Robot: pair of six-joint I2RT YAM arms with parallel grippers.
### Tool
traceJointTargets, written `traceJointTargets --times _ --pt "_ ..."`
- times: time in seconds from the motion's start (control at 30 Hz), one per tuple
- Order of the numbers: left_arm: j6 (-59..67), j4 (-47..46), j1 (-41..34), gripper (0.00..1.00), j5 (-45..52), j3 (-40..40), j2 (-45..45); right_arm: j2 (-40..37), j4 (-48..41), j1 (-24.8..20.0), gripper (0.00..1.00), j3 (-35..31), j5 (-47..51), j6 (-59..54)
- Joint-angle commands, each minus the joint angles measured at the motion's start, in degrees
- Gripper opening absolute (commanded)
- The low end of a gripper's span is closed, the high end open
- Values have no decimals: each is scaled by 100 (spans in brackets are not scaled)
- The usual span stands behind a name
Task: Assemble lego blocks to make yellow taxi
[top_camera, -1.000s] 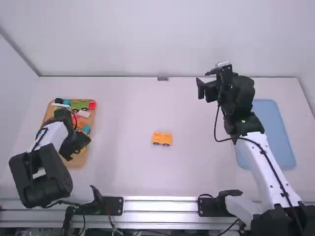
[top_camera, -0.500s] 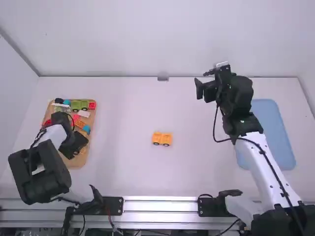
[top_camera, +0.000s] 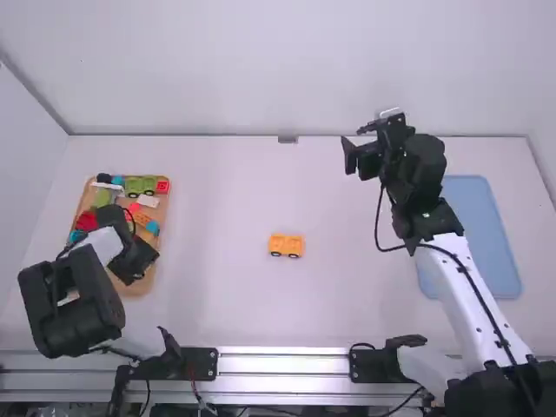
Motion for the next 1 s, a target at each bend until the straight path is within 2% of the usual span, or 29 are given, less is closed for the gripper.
traceJointTargets --times 0.0,0.17,0.37,0.47,0.53,0.73,0.8,0.97 --pt "136 15 20 59 61 -48 63 11 31 114 98 160 -11 20" --pt "186 166 17 52 103 -114 74 11 26 264 98 160 7 -289" --pt "269 116 20 49 352 -107 74 11 33 391 98 162 7 -621" --pt "286 155 20 43 334 -107 74 11 31 400 98 162 9 -625" --pt "295 153 22 35 358 -107 74 11 26 396 98 162 4 -621" --pt "313 162 17 30 337 -107 72 11 22 409 98 162 2 -625" --pt "568 238 17 24 356 -107 48 11 20 387 98 160 -11 -625" --pt "562 70 15 19 356 2 -317 11 28 400 99 162 -20 -623"
